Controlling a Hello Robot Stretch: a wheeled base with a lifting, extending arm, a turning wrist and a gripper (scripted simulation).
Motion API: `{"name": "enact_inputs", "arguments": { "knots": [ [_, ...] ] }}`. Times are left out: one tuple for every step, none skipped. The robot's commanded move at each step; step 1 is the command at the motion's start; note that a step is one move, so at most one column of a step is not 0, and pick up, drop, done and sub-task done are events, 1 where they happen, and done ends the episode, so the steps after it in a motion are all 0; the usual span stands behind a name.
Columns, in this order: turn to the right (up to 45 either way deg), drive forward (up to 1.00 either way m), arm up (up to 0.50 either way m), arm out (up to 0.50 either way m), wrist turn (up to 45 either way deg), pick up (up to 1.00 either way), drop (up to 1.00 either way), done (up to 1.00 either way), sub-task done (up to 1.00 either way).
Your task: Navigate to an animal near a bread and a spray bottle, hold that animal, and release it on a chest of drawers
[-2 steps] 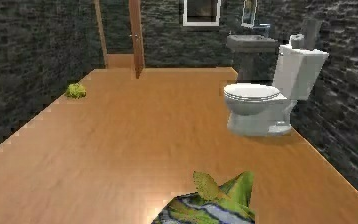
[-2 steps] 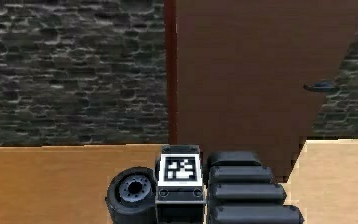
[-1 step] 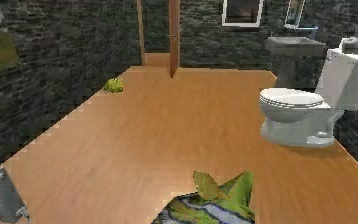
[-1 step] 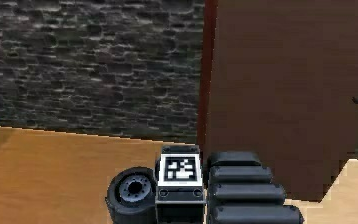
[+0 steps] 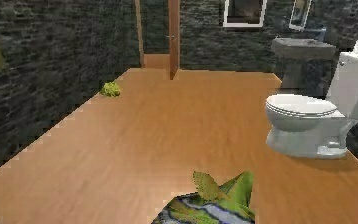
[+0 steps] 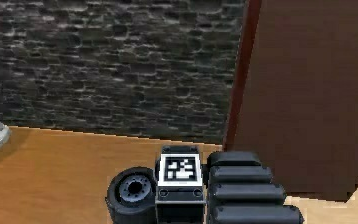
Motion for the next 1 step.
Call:
{"name": "enact_inputs", "arguments": {
  "knots": [
    [-6.0,0.0,0.0,0.0,0.0,0.0,0.0,0.0,0.0]
  ]
}}
